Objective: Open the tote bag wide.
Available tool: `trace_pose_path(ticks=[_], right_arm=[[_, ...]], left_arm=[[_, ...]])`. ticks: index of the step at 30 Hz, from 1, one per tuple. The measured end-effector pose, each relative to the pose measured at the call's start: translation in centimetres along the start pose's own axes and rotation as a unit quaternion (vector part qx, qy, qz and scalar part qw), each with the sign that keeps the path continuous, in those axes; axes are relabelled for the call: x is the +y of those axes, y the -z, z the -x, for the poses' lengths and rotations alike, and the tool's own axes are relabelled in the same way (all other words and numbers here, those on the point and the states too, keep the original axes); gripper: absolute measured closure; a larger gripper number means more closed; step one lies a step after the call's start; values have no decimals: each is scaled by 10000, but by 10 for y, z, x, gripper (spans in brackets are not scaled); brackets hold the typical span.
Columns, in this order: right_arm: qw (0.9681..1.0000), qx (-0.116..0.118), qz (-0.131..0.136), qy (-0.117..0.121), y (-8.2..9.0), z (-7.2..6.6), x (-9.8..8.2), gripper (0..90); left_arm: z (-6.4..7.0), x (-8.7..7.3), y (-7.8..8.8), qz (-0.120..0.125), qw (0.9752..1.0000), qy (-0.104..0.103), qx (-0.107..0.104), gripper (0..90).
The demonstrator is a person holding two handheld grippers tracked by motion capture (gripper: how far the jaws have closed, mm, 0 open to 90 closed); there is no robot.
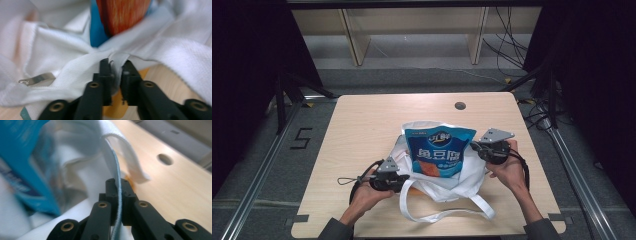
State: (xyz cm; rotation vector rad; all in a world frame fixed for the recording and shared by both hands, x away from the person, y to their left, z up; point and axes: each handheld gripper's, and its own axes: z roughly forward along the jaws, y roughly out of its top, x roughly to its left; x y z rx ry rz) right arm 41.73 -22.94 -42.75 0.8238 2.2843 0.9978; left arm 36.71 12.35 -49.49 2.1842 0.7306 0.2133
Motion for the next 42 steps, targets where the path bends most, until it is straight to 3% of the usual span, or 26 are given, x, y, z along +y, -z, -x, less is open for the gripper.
trace_pose_path(ticks=[2, 5, 8, 9, 11, 12, 15, 17, 19, 21, 23, 24, 26, 28, 29, 30, 31, 32, 33, 34, 38, 39, 40, 41, 42], right_arm=[[9997, -176, 126, -119, 0, 9, 2, 881], [9985, -475, -86, -244, -13, 25, -7, 881], [9974, -428, -415, -394, -43, 35, -30, 880], [9960, -383, -570, -575, -53, 35, -38, 880], [9943, -283, -765, -682, -70, 34, -50, 881], [9946, -318, -703, -690, -73, 34, -52, 880], [9948, -352, -713, -642, -68, 33, -47, 851], [9944, -432, -620, -745, -56, 37, -43, 699], [9949, -346, -235, -914, -38, 43, -35, 617], [9935, -294, 81, -1097, -13, 42, -23, 584], [9931, -79, 430, -1087, 12, 37, -13, 564], [9913, 127, 507, -1211, 23, 29, -8, 556], [9923, 507, 532, -996, 40, 10, -1, 534], [9922, 798, 444, -845, 47, -9, 0, 521], [9930, 831, 494, -672, 48, -15, -1, 516], [9911, 1100, 386, -646, 51, -27, -3, 514], [9900, 1259, 431, -477, 51, -32, -5, 509], [9900, 1259, 431, -477, 51, -32, -5, 509], [9863, 1497, 401, -567, 50, -42, -7, 506], [9846, 1637, 372, -493, 47, -49, -9, 499], [9809, 1938, 121, -149, 34, -73, -6, 503], [9806, 1958, 81, -5, 31, -76, -6, 576], [9788, 2043, -29, 118, 29, -81, -6, 721], [9791, 1991, -278, 303, 27, -85, -8, 790], [9801, 1884, -470, 422, 25, -87, -12, 859]], left_arm=[[2, -4, -3, -133, 9998, -103, 46, 849], [6, -9, -6, -263, 9990, -332, 118, 869], [10, -11, -7, -335, 9979, -502, 220, 870], [9, -11, -8, -331, 9979, -502, 221, 870], [10, -12, -7, -320, 9981, -461, 263, 870], [11, -11, -7, -331, 9980, -467, 282, 865], [10, -7, -2, -259, 9992, -304, 56, 784], [10, -4, 7, -129, 9997, -211, 41, 626], [10, 4, 23, -92, 9996, -240, 68, 498], [12, 13, 38, 71, 9994, -271, 201, 445], [12, 21, 50, 130, 9993, -227, 273, 386], [11, 26, 55, 194, 9990, -239, 336, 373], [3, 37, 62, 325, 9979, -253, 490, 368], [-4, 43, 64, 514, 9970, -56, 581, 359], [-11, 47, 64, 602, 9968, 25, 519, 358], [-17, 51, 64, 628, 9968, 139, 484, 358], [-27, 56, 60, 743, 9949, 266, 631, 356], [-27, 56, 60, 743, 9949, 266, 631, 360], [-34, 60, 54, 696, 9940, 305, 784, 360], [-40, 62, 47, 625, 9935, 331, 887, 362], [-53, 71, 14, 466, 9942, 500, 835, 390], [-59, 73, 7, 457, 9946, 493, 797, 432], [-65, 75, 1, 613, 9933, 651, 731, 541], [-73, 75, -7, 739, 9908, 873, 723, 637], [-82, 75, -14, 602, 9896, 935, 908, 670]])
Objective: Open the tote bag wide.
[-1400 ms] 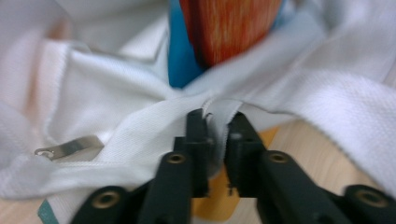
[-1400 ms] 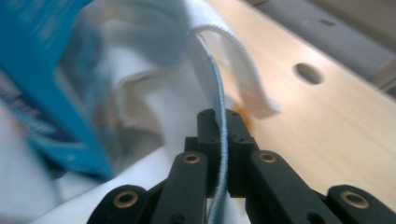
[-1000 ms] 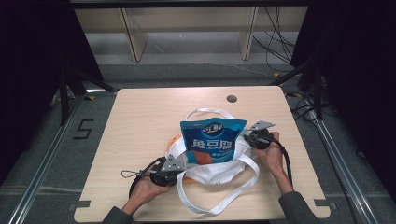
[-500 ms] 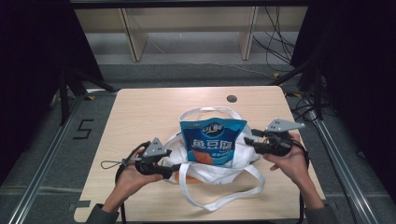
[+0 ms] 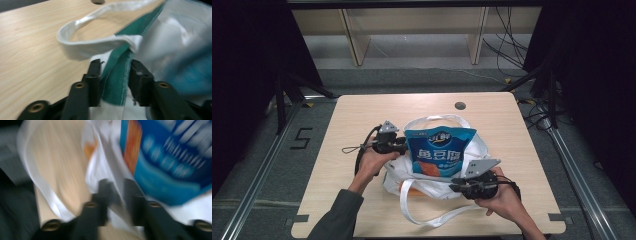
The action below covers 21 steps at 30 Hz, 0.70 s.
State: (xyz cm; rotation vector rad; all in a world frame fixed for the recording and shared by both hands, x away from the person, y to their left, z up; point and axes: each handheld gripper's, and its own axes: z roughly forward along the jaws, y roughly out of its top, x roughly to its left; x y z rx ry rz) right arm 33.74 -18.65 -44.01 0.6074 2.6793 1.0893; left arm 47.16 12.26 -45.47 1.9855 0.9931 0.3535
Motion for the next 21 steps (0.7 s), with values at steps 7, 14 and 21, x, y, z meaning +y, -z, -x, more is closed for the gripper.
trace_pose_path(ticks=[7, 14, 21], right_arm=[[9977, 221, -637, -101, -35, -18, -38, 886], [9981, 282, -455, -293, -22, -19, -30, 656], [9934, -740, 725, -486, 45, 8, -2, 579]], left_arm=[[-31, -23, -55, -698, 9935, 887, 118, 827], [-19, -10, -17, -499, 9975, 310, 400, 558], [18, -17, 39, 315, 9990, 324, 1, 547]])
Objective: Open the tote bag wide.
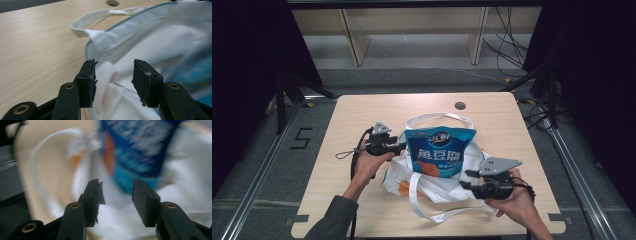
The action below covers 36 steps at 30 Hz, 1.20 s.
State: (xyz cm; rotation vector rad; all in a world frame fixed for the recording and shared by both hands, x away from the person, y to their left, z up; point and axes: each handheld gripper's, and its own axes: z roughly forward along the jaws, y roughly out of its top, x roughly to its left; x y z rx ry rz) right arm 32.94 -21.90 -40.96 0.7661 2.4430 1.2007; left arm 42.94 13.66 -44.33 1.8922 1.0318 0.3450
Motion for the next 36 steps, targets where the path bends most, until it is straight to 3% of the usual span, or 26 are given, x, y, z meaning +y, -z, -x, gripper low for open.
trace_pose_path(ticks=[2, 3, 4, 5, 6, 7, 8, 11, 12, 13, 15, 16, 18, 19, 20, 22, 24, 26, 28, 29, 31, 33, 35, 36], right_arm=[[9987, -472, 115, -175, 6, 14, 2, 585], [9971, -702, 160, -245, 6, 22, 3, 581], [9925, -1108, 203, -483, 1, 36, 1, 530], [9925, -1108, 203, -483, 1, 36, 1, 530], [9896, -1280, 150, -633, -5, 43, 1, 512], [9872, -1486, 104, -568, -11, 52, -1, 527], [9865, -1541, -5, -560, -18, 57, -2, 591], [9852, -1638, -401, -304, -39, 70, -13, 778], [9844, -1644, -598, -202, -44, 76, -19, 807], [9836, -1630, -727, -260, -49, 79, -26, 821], [9825, -1531, -989, -383, -59, 83, -42, 838], [9829, -1467, -1003, -480, -63, 84, -48, 840], [9831, -1435, -1027, -485, -62, 83, -48, 824], [9830, -1499, -949, -483, -60, 81, -44, 783], [9845, -1536, -786, -302, -56, 81, -40, 730], [9838, -1669, -369, -548, -42, 74, -30, 643], [9872, -1504, 60, -533, -28, 68, -21, 627], [9896, -1314, 321, -484, -17, 59, -15, 634], [9924, -1056, 313, -541, -12, 50, -12, 661], [9936, -1006, 342, -393, -13, 48, -13, 685], [9961, -839, 125, -238, -19, 41, -16, 729], [9963, -817, -248, -78, -29, 39, -22, 776], [9959, -746, -499, -79, -40, 41, -31, 837], [9954, -666, -660, -180, -46, 41, -35, 855]], left_arm=[[7, -9, 4, -122, 9996, -42, -253, 588], [12, -15, 3, -114, 9992, 38, -383, 611], [13, -19, 2, -177, 9979, 58, -615, 652], [15, -24, 1, -209, 9948, 311, -950, 652], [16, -30, -1, -239, 9921, 493, -1133, 694], [19, -35, -1, -393, 9925, 397, -1083, 745], [22, -41, -1, -531, 9940, 87, -948, 762], [25, -65, -1, -983, 9895, -202, -1039, 823], [25, -75, -2, -1183, 9882, -376, -900, 837], [26, -82, -4, -1086, 9896, -292, -894, 841], [25, -79, -2, -1160, 9890, -334, -853, 850], [26, -77, -3, -1201, 9882, -462, -828, 854], [30, -78, -4, -1176, 9889, -562, -707, 849], [31, -78, -2, -1120, 9896, -600, -680, 840], [32, -77, 0, -1072, 9900, -585, -704, 820], [32, -75, 6, -883, 9925, -578, -623, 783], [32, -71, 13, -626, 9948, -423, -677, 739], [32, -67, 21, -310, 9967, -236, -711, 719], [31, -64, 28, -213, 9974, -225, -649, 709], [31, -64, 31, -186, 9978, -243, -583, 706], [29, -67, 34, -215, 9981, -270, -504, 706], [25, -71, 33, -266, 9980, -244, -522, 713], [23, -76, 29, -387, 9975, -244, -535, 740], [22, -77, 27, -527, 9965, -399, -503, 751]])
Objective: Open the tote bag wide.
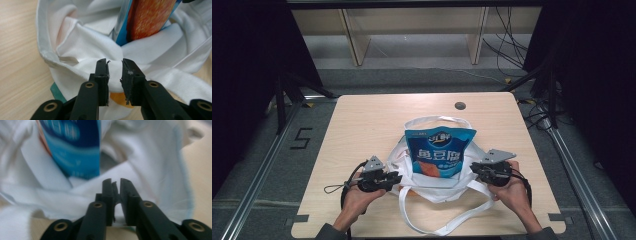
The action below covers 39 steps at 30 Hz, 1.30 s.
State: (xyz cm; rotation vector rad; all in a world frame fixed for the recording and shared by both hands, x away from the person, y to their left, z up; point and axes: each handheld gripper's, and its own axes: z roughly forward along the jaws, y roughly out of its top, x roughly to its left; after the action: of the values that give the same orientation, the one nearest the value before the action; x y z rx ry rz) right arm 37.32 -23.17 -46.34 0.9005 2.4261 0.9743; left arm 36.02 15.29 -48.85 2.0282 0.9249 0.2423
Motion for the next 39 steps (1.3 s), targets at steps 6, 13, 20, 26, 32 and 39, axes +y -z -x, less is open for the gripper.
trace_pose_path(ticks=[6, 13, 20, 26, 32, 39], right_arm=[[9990, 206, -385, 52, -24, -2, -9, 887], [9988, 191, -447, 13, -35, -2, -13, 897], [9995, 80, -300, -102, -45, 3, -9, 897], [9990, 51, -363, -236, -52, 14, -4, 897], [9990, -104, -298, -315, -58, 24, -3, 900], [9988, -218, -237, -379, -64, 34, -1, 900]], left_arm=[[8, -5, -20, -410, 9977, -486, 253, 818], [3, -5, -35, -367, 9987, -320, 179, 850], [-9, 2, -43, -294, 9983, -297, 415, 868], [-24, 11, -54, -197, 9988, -142, 417, 869], [-34, 21, -64, -162, 9983, -169, 531, 869], [-43, 30, -76, -62, 9987, 72, 499, 869]])
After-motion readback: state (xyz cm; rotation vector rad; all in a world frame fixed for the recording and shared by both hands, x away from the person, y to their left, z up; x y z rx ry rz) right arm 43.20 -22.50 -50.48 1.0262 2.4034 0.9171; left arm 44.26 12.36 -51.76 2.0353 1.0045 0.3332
